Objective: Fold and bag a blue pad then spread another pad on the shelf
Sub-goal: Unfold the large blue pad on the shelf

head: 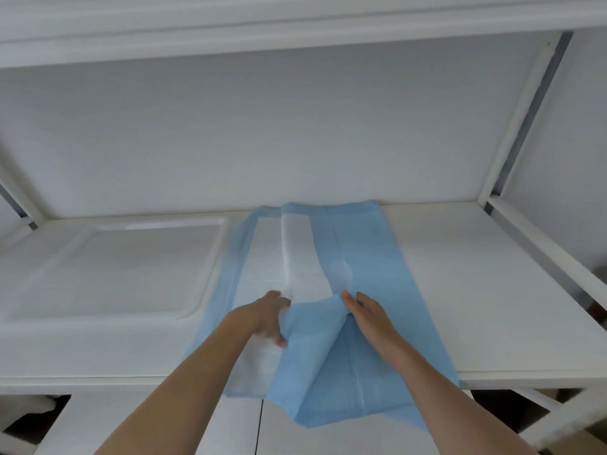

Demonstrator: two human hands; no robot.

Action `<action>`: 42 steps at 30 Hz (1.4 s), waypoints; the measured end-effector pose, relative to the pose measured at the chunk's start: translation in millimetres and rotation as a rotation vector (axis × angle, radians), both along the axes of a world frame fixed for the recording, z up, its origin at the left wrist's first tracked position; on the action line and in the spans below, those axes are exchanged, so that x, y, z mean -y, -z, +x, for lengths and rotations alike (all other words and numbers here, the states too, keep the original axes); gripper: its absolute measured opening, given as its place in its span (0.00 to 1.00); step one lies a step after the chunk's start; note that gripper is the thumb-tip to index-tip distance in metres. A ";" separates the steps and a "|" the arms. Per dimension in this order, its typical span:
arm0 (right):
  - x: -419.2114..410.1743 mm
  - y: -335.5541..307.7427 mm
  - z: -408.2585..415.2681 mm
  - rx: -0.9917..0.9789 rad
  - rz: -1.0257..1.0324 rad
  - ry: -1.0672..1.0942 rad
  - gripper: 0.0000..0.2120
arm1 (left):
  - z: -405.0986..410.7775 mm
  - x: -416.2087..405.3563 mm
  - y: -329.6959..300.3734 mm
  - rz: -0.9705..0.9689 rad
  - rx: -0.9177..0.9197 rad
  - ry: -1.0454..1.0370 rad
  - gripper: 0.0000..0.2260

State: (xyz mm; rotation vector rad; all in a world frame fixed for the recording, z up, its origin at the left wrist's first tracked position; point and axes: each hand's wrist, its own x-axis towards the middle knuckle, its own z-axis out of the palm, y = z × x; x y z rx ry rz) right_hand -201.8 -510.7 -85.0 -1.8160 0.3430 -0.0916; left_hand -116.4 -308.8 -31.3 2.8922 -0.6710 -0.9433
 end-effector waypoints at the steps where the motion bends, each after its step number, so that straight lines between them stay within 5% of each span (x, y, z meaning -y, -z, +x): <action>1: -0.6 0.3 -1.5 -0.011 0.013 -0.055 0.18 | -1.3 3.3 2.8 -0.057 -0.018 -0.019 0.42; 3: -2.7 2.0 -6.0 -0.029 -0.004 -0.159 0.21 | -2.1 8.1 7.6 -0.088 -0.005 -0.041 0.44; 7: -3.7 16.6 -10.3 -0.021 -0.359 -0.174 0.24 | 3.0 12.0 6.0 -0.043 0.020 -0.043 0.47; 10: -3.7 10.4 -15.9 -0.016 -0.361 -0.085 0.09 | 4.2 15.7 0.9 -0.006 -0.010 -0.051 0.52; 16: 16.5 1.0 -24.1 0.089 -0.431 0.214 0.20 | -0.9 36.4 5.7 0.132 -0.027 -0.062 0.64; 23: 53.2 4.9 -35.7 0.109 -0.354 0.470 0.08 | -3.5 55.3 8.7 0.265 0.009 -0.027 0.60; 28: 85.0 8.0 -43.9 0.133 -0.315 0.546 0.12 | -5.9 66.0 7.5 0.306 0.037 -0.022 0.59; 31: 99.6 4.7 -48.6 0.139 -0.293 0.611 0.12 | -10.3 83.8 8.0 0.127 0.139 0.123 0.50; 34: 109.7 -3.7 -54.9 0.155 -0.297 0.699 0.10 | -14.7 102.8 17.3 -0.144 0.030 0.137 0.44; 42: 153.0 -24.0 -70.9 0.075 -0.380 0.910 0.09 | -13.2 121.2 17.2 0.008 0.084 0.145 0.53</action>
